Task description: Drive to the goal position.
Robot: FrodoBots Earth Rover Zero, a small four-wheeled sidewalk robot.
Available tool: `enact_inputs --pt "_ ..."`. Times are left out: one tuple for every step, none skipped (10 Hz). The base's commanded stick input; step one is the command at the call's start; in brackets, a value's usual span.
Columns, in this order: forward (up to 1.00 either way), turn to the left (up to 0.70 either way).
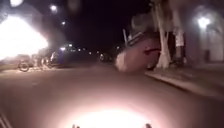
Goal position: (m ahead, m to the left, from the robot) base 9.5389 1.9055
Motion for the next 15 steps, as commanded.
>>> enact_inputs --pt "0.85 0.0" --pt "0.85 0.0" --pt "0.85 0.0" --pt "0.85 0.0" --pt "0.85 0.0" --pt "0.85 0.0" --pt "0.85 0.0" --pt "0.85 0.0" --pt "0.85 0.0" --pt "0.85 0.0" --pt "0.85 0.0" --pt "0.85 0.0" --pt "0.85 0.0" --pt "0.85 0.0" --pt "0.85 0.0"
